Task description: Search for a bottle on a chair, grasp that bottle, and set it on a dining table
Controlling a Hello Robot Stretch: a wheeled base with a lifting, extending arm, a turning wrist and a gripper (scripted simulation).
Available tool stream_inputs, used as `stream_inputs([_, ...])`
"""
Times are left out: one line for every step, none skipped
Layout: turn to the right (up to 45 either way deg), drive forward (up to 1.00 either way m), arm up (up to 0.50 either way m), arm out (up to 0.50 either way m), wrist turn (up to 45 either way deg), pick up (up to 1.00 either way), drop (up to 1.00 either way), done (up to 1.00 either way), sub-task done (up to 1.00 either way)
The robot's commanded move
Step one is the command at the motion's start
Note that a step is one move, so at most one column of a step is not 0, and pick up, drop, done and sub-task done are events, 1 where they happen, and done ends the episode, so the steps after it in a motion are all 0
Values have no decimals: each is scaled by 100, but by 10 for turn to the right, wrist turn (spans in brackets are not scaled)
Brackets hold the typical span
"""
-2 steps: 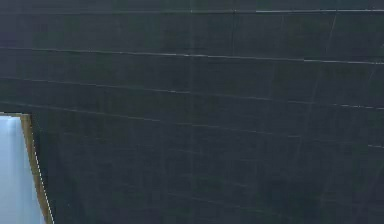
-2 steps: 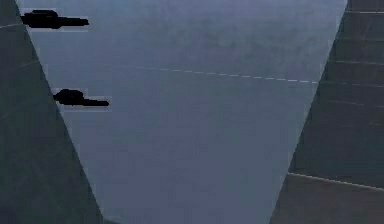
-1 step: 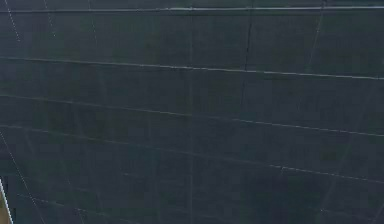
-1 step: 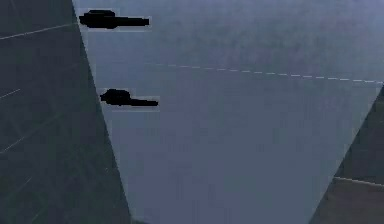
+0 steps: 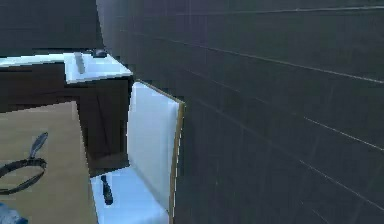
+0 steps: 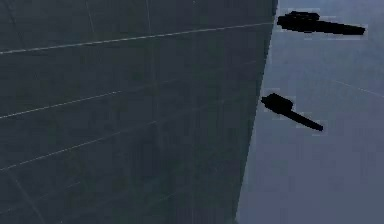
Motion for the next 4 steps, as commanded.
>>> stream_inputs([-450,0,0,0,0,0,0,0,0])
stream_inputs([-450,0,0,0,0,0,0,0,0])
stream_inputs([-240,0,0,0,0,0,0,0,0])
stream_inputs([-30,0,0,0,0,0,0,0,0])
